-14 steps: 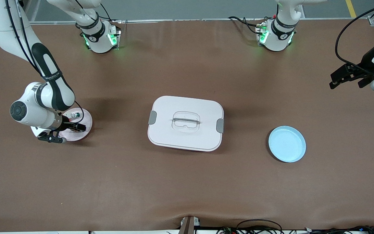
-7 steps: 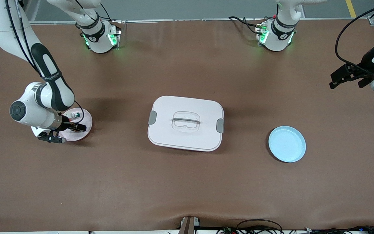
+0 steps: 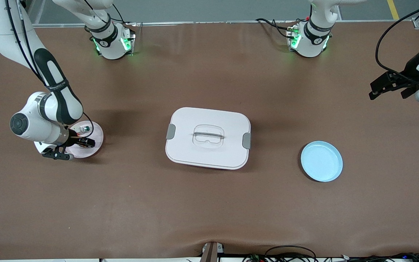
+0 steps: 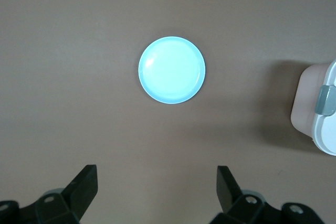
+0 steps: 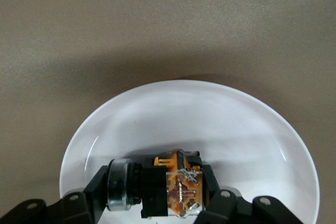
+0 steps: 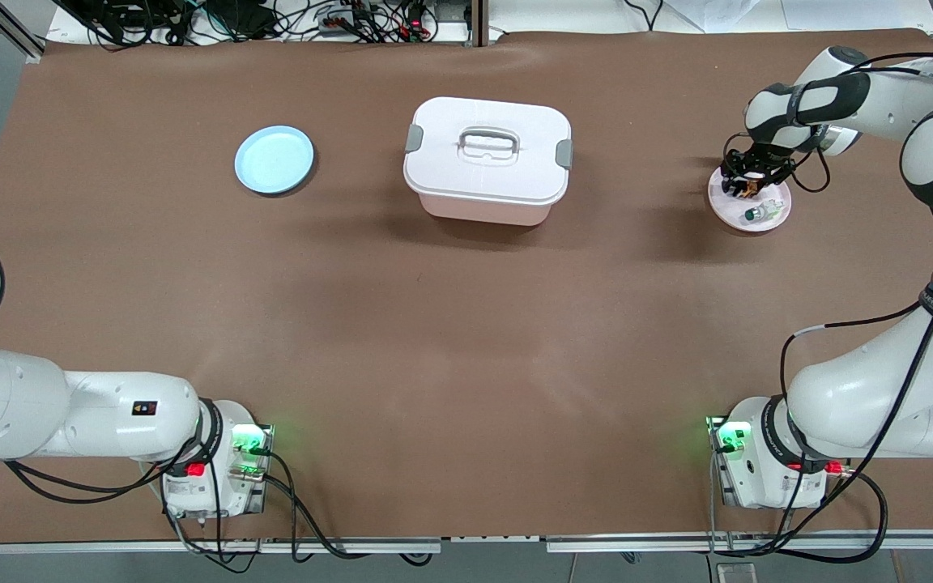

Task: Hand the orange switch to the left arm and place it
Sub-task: 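Close the right gripper on the orange switch and lift it, then carry the switch over the white box while the left gripper approaches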

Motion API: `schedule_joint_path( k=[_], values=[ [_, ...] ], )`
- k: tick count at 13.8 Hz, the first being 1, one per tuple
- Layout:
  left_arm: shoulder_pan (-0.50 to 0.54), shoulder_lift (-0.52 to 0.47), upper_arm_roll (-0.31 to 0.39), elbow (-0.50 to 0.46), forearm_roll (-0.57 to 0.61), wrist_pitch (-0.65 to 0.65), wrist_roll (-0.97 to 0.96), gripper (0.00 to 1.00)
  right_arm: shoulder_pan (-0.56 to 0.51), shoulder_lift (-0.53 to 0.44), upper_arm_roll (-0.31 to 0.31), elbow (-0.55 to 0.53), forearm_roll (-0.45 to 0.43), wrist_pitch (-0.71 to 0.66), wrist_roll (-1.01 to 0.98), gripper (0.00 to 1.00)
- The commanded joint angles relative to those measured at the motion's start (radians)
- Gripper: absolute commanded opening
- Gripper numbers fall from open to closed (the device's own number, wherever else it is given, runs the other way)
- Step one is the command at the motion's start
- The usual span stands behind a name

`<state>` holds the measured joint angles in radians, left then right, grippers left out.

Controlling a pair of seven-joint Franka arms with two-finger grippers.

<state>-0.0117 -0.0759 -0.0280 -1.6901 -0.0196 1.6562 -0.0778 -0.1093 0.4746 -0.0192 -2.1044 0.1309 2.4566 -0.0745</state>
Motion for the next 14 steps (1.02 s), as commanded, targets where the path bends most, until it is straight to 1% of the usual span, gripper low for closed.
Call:
schedule_joint_path(
  k=[1, 3, 4, 7, 10, 12, 14],
  values=[
    [0.003, 0.012, 0.002, 0.026, 0.01, -0.026, 0.01, 1.0, -0.02, -0.01, 0.018, 0.007, 0.021, -0.046, -0.016, 0.0],
    [0.003, 0.012, 0.002, 0.026, 0.012, -0.026, 0.01, 1.0, -0.017, -0.024, 0.013, 0.065, 0.158, -0.196, -0.021, 0.0],
    [0.003, 0.012, 0.002, 0.026, 0.012, -0.026, 0.01, 1.0, -0.02, -0.031, 0.012, 0.098, 0.2, -0.279, -0.022, 0.0],
    [0.006, 0.012, 0.002, 0.026, 0.012, -0.026, 0.01, 1.0, -0.026, -0.071, 0.011, 0.139, 0.245, -0.427, 0.019, 0.0],
    [0.006, 0.012, 0.002, 0.027, 0.006, -0.026, 0.012, 1.0, 0.0, -0.126, 0.019, 0.161, 0.298, -0.527, 0.207, 0.0],
    [0.007, 0.008, 0.002, 0.027, -0.002, -0.03, 0.012, 1.0, 0.074, -0.163, 0.019, 0.185, 0.335, -0.563, 0.383, 0.0],
    [0.004, 0.004, -0.004, 0.043, -0.007, -0.047, 0.013, 1.0, 0.137, -0.175, 0.019, 0.225, 0.387, -0.59, 0.537, 0.0]
  ],
)
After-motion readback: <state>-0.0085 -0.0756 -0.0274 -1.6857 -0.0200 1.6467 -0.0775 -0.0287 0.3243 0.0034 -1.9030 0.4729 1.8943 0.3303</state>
